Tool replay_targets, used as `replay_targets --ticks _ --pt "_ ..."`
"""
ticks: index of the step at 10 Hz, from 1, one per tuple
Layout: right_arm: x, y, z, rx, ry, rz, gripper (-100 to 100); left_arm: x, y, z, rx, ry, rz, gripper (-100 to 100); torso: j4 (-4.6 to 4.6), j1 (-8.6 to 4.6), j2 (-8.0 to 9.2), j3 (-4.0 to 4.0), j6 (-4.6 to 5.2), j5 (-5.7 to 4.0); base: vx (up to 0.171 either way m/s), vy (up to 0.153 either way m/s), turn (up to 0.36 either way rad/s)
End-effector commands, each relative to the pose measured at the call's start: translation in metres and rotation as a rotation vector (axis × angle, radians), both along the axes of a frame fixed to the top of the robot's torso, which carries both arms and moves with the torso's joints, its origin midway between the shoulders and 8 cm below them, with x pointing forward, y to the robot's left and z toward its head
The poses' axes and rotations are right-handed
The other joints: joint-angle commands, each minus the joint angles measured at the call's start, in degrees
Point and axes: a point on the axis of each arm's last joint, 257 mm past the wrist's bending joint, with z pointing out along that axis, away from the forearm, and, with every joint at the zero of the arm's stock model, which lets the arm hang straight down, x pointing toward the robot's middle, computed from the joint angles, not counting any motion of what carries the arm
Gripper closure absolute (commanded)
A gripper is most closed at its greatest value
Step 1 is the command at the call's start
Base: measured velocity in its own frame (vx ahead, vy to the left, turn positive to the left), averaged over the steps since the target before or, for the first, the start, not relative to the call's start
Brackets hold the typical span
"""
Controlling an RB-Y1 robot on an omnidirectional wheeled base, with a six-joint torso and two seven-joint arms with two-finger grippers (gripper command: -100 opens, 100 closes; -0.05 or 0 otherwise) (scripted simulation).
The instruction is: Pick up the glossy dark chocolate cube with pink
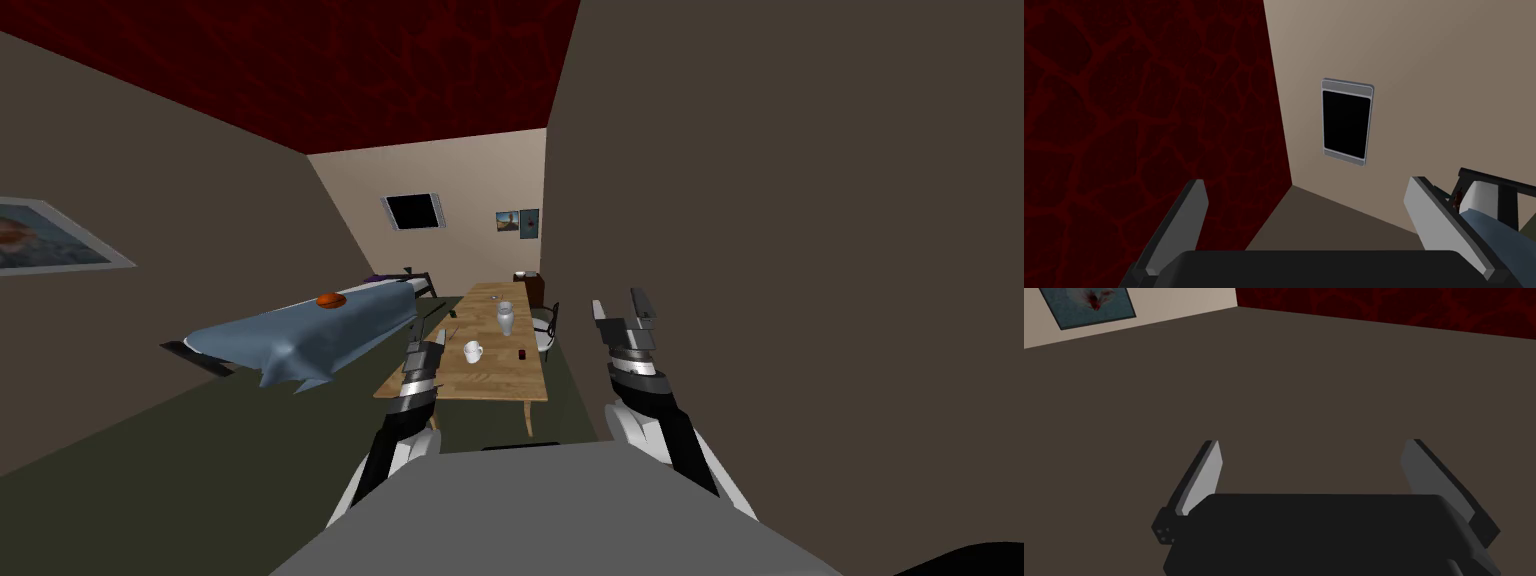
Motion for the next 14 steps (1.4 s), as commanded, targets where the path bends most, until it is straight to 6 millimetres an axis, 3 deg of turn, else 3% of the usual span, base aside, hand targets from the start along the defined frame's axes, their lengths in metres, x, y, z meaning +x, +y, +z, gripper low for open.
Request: replay_targets --ticks 1,6,10,14 --pt "0.000 0.000 0.000 0.000 0.000 0.000 0 0.003 -0.001 -0.004 0.029 0.015 -0.009 -100 0.00 0.00 0.00 0.00 0.00 0.00 -0.011 -0.004 -0.056" --pt "0.000 0.000 0.000 0.000 0.000 0.000 0 0.026 0.007 -0.032 0.158 0.110 -0.016 -100 0.04 -0.07 0.19 0.11 0.02 -0.02 -0.047 -0.017 -0.124" --pt "0.000 0.000 0.000 0.000 0.000 0.000 0 0.048 0.025 -0.058 0.238 0.197 0.008 -100 0.06 -0.09 0.29 0.17 0.03 -0.02 -0.068 -0.025 -0.183" --pt "0.000 0.000 0.000 0.000 0.000 0.000 0 0.074 0.055 -0.090 0.310 0.308 0.053 -100 0.05 -0.10 0.25 0.14 0.02 -0.02 -0.054 -0.035 -0.191"
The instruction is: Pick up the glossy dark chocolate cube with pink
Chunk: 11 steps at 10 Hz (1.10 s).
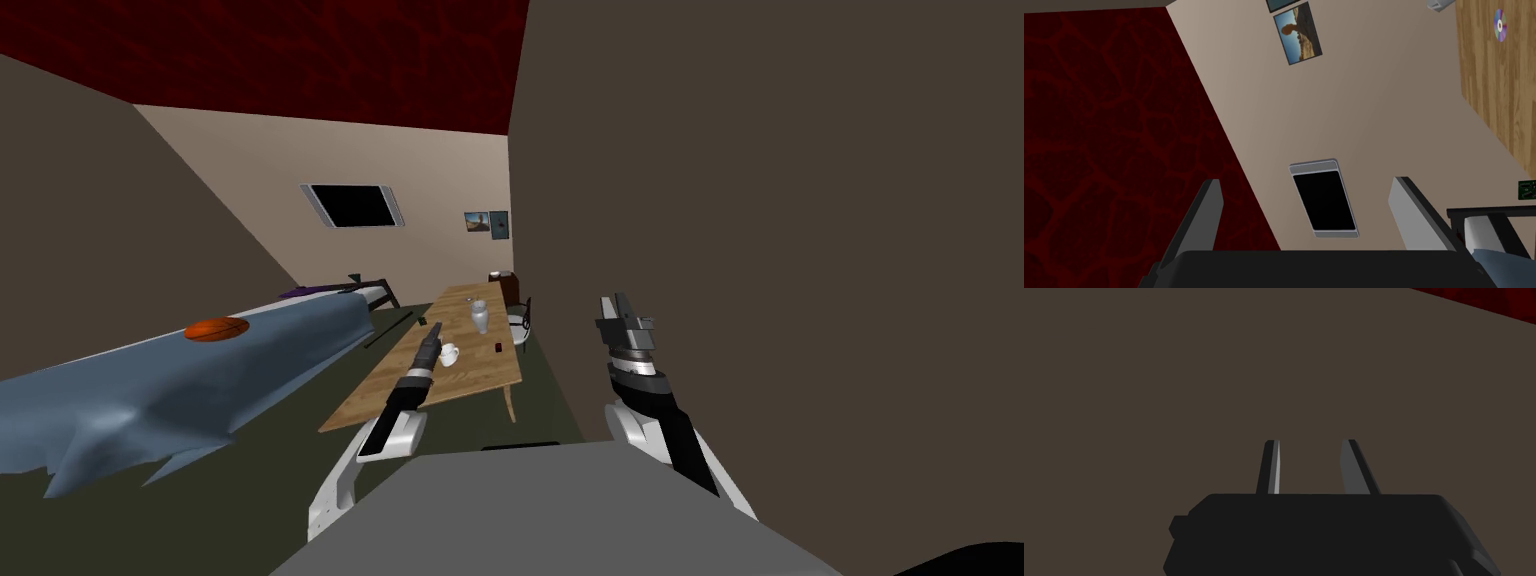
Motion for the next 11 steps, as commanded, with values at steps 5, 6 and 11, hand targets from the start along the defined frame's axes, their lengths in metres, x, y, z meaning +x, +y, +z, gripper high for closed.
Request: replay_targets --ticks 5,6,11 --pt "0.000 0.000 0.000 0.000 0.000 0.000 0 0.027 0.048 -0.035 0.066 0.132 0.080 -100 -0.01 0.01 -0.05 -0.03 0.03 0.00 -0.034 -0.030 -0.165" --pt "0.000 0.000 0.000 0.000 0.000 0.000 0 0.036 0.063 -0.042 0.081 0.165 0.106 -100 -0.01 0.05 -0.04 -0.03 -0.01 0.00 -0.038 -0.030 -0.216" --pt "0.000 0.000 0.000 0.000 0.000 0.000 0 0.050 0.100 -0.071 0.097 0.267 0.173 -100 -0.03 0.10 -0.11 -0.07 0.01 0.02 -0.024 -0.018 -0.127"
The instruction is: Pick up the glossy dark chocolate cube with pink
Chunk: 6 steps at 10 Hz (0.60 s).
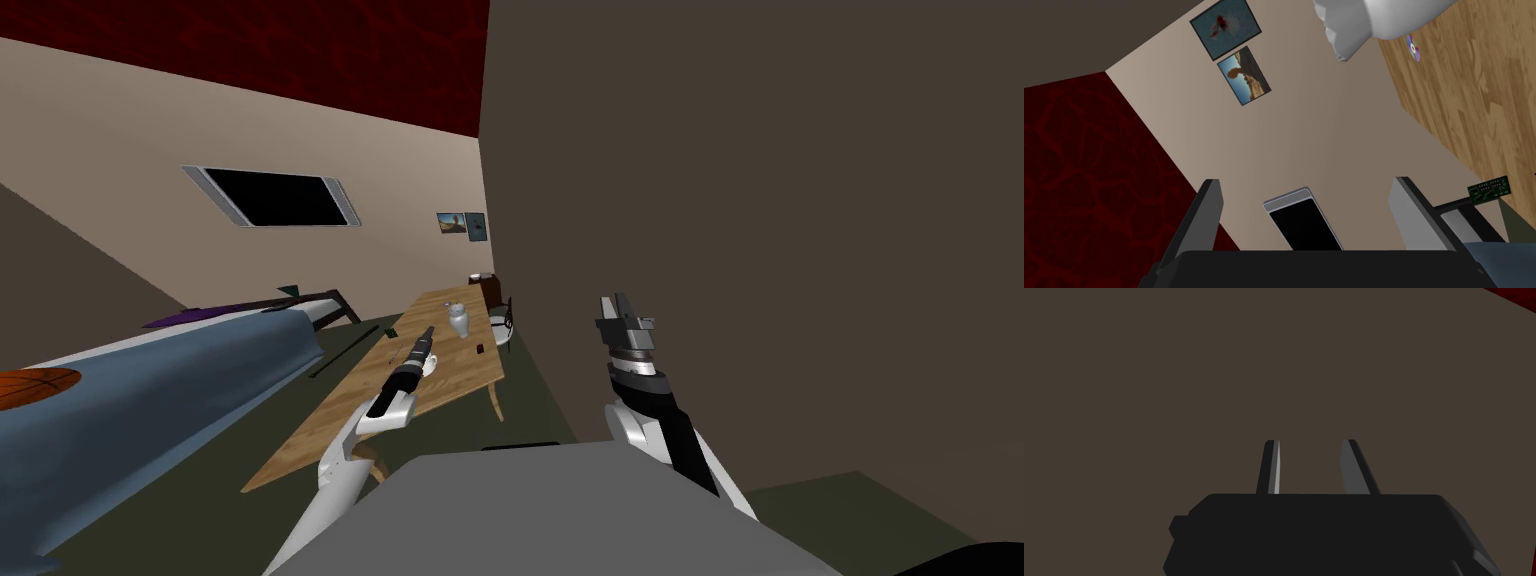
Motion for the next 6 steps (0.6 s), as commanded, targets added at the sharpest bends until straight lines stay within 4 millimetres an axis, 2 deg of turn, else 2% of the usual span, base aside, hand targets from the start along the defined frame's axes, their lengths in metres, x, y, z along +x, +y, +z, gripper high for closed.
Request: replay_targets --ticks 1,2,3,4,5,6 --pt "0.000 0.000 0.000 0.000 0.000 0.000 0 0.008 0.020 -0.011 0.004 0.048 0.039 -100 0.00 0.00 0.00 0.00 0.00 0.00 -0.016 -0.019 -0.175" --pt "0.000 0.000 0.000 0.000 0.000 0.000 0 0.008 0.021 -0.014 0.002 0.058 0.042 -100 -0.01 -0.01 -0.02 -0.01 0.03 0.00 -0.014 -0.013 -0.108" --pt "0.000 0.000 0.000 0.000 0.000 0.000 0 0.014 0.038 -0.023 0.002 0.092 0.074 -100 -0.01 0.00 -0.02 -0.01 -0.01 0.00 -0.017 -0.018 -0.222" --pt "0.000 0.000 0.000 0.000 0.000 0.000 0 0.013 0.040 -0.027 -0.001 0.107 0.079 -100 0.00 -0.01 -0.01 -0.01 0.03 0.00 -0.012 -0.010 -0.098" --pt "0.000 0.000 0.000 0.000 0.000 0.000 0 0.019 0.056 -0.034 -0.005 0.139 0.111 -100 -0.01 0.01 -0.03 -0.01 -0.01 0.00 -0.009 -0.017 -0.156" --pt "0.000 0.000 0.000 0.000 0.000 0.000 0 0.017 0.058 -0.041 -0.009 0.158 0.117 -100 -0.01 0.00 -0.04 -0.03 0.02 0.00 -0.008 -0.012 -0.103"
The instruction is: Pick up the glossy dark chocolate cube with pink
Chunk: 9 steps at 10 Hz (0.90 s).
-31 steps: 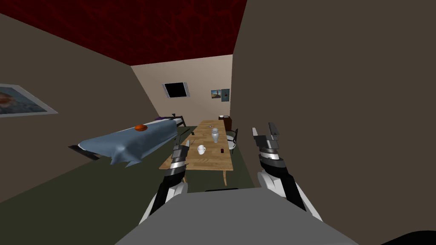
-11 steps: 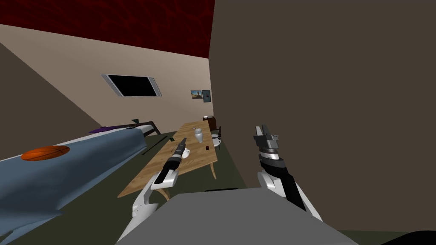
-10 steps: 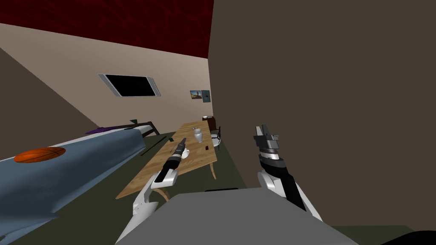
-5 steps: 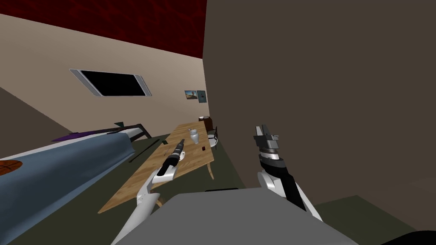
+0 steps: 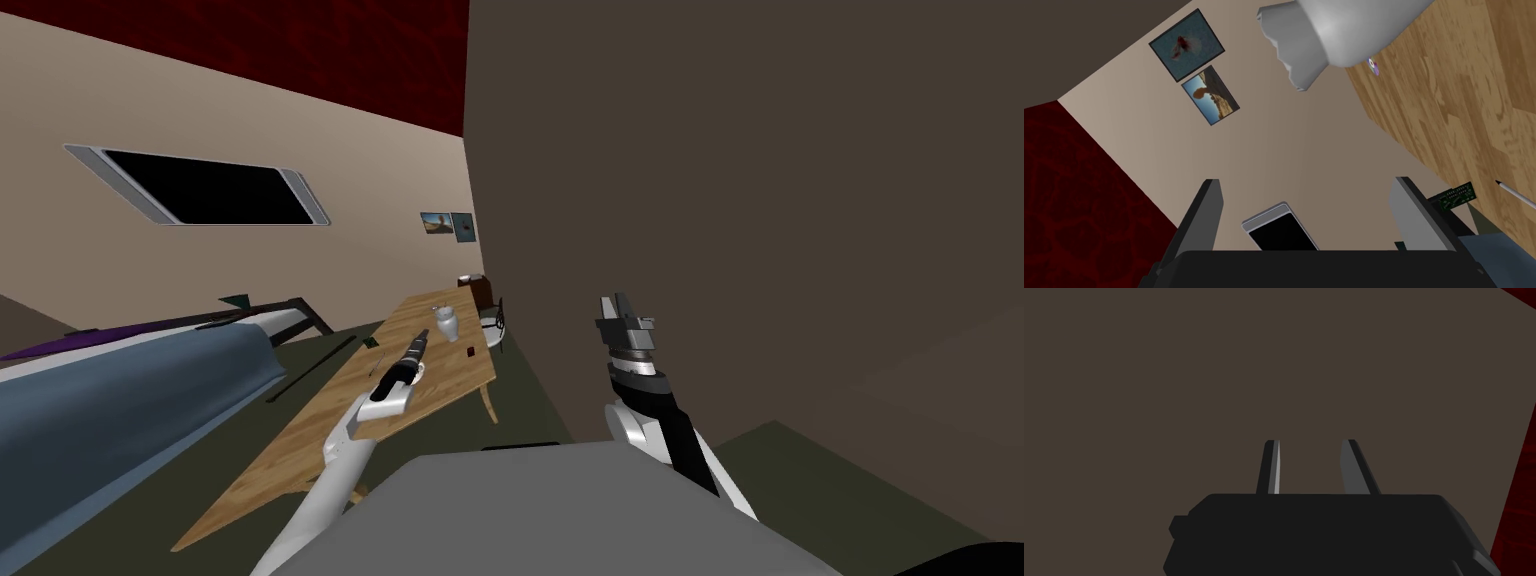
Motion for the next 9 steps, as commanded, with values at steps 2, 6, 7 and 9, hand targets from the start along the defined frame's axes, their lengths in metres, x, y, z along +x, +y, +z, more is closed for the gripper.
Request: replay_targets --ticks 2,6,7,9 --pt "0.000 0.000 0.000 0.000 0.000 0.000 0 0.003 0.020 -0.018 -0.016 0.067 0.048 -100 0.00 -0.01 -0.03 -0.01 0.05 -0.01 -0.004 -0.013 -0.147" --pt "0.000 0.000 0.000 0.000 0.000 0.000 0 0.005 0.053 -0.046 -0.054 0.167 0.124 -100 -0.01 0.00 -0.06 -0.03 0.03 -0.01 0.004 -0.010 -0.133" --pt "0.000 0.000 0.000 0.000 0.000 0.000 0 0.005 0.053 -0.048 -0.056 0.172 0.126 -100 -0.01 0.02 -0.05 -0.03 -0.01 0.01 0.000 0.000 0.000" --pt "0.000 0.000 0.000 0.000 0.000 0.000 0 0.003 0.068 -0.064 -0.082 0.224 0.164 -100 -0.01 0.02 -0.05 -0.03 0.03 0.00 0.005 -0.004 -0.134"
